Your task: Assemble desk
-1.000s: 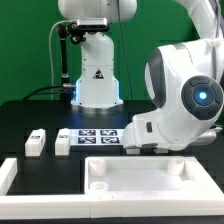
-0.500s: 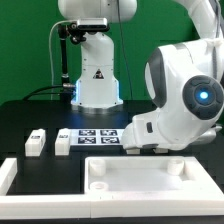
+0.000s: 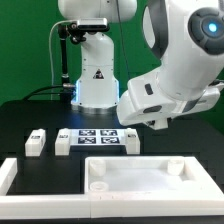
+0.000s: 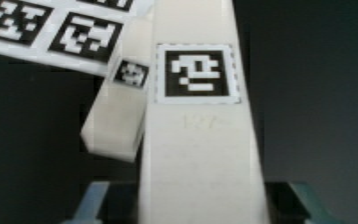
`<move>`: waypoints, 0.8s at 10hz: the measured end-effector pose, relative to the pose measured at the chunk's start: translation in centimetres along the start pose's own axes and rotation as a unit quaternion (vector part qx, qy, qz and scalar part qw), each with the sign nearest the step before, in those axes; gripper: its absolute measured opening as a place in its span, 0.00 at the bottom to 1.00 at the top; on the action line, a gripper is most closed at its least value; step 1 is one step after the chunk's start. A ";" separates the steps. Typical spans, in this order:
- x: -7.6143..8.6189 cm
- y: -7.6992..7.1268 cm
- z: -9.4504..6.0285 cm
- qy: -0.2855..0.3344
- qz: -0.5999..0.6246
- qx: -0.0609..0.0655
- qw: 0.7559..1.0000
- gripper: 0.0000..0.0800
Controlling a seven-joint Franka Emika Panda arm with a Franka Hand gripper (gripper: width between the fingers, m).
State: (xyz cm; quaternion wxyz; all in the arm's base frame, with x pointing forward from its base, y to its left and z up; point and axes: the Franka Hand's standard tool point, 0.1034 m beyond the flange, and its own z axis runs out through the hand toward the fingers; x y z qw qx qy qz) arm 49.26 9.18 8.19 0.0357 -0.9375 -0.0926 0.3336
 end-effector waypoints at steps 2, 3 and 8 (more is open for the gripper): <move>0.3 0.2 -0.5 0.071 0.001 -0.008 0.997 0.36; 0.1 0.4 -2.0 0.091 -0.011 -0.015 0.996 0.36; 1.5 2.3 -8.7 0.241 -0.056 -0.038 0.968 0.36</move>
Offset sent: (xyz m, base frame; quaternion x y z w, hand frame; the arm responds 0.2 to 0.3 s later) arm 0.0790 -0.0294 0.1000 -0.0967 0.0905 -0.1231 0.9835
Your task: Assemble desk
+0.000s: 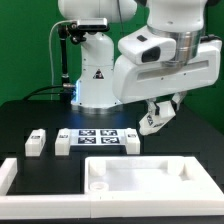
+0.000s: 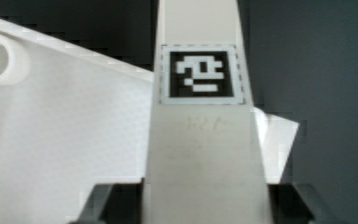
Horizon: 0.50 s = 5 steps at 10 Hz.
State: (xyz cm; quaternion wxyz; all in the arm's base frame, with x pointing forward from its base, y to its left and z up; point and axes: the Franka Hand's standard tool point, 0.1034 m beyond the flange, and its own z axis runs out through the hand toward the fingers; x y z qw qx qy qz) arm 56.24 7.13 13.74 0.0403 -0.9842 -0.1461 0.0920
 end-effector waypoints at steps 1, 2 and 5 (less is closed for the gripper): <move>0.3 0.2 0.1 0.027 0.000 -0.006 1.000 0.36; 0.5 0.4 -0.3 0.048 0.001 -0.011 0.999 0.36; 4.8 1.9 -7.1 0.131 -0.009 -0.021 0.991 0.36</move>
Offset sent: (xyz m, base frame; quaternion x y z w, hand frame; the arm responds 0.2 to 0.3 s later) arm 0.0763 -0.0061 0.0770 0.0099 0.1549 -0.0438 0.9869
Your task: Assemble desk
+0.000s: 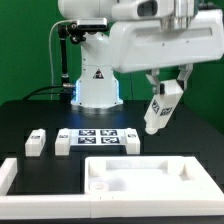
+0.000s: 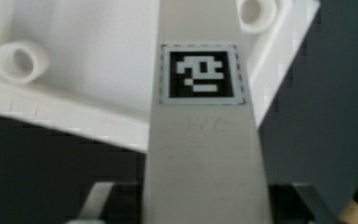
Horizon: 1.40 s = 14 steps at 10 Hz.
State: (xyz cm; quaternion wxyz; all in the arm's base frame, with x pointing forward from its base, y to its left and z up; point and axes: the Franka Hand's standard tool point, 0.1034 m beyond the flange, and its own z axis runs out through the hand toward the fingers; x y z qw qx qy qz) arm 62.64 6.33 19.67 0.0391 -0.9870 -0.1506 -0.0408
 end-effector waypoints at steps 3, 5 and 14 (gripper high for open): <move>0.0 0.8 0.9 0.095 0.001 -0.026 0.995 0.36; 0.7 0.1 1.8 0.159 0.000 -0.043 0.986 0.36; 3.6 -2.6 4.1 0.261 -0.013 -0.058 0.964 0.36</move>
Offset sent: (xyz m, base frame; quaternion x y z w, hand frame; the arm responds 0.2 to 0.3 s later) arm 0.0000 0.0000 0.0000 0.0000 0.1296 0.0000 0.9916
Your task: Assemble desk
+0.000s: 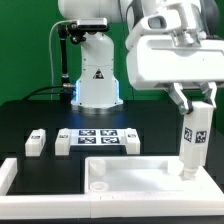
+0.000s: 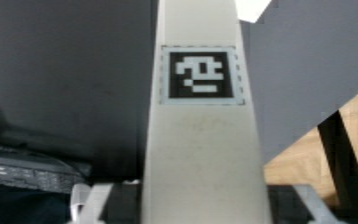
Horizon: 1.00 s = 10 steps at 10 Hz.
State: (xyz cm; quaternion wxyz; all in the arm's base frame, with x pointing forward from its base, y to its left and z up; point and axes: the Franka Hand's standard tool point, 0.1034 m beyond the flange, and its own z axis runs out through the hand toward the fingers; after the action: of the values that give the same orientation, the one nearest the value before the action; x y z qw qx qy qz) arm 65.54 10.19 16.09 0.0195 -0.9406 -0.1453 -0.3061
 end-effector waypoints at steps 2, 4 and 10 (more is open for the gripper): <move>-0.6 -0.4 0.6 -0.005 -0.002 0.003 1.000 0.36; -1.4 -0.3 1.1 -0.009 0.000 0.003 1.000 0.36; -1.2 -0.4 0.9 -0.010 -0.001 0.003 1.000 0.36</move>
Offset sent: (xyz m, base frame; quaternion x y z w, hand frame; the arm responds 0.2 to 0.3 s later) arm -0.0074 -0.0034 -0.0094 -0.0031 0.0061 -0.0067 1.0000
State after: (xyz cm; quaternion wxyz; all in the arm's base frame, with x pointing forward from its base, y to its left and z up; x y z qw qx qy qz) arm 65.02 10.36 14.68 0.0207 -0.9434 -0.1479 -0.2961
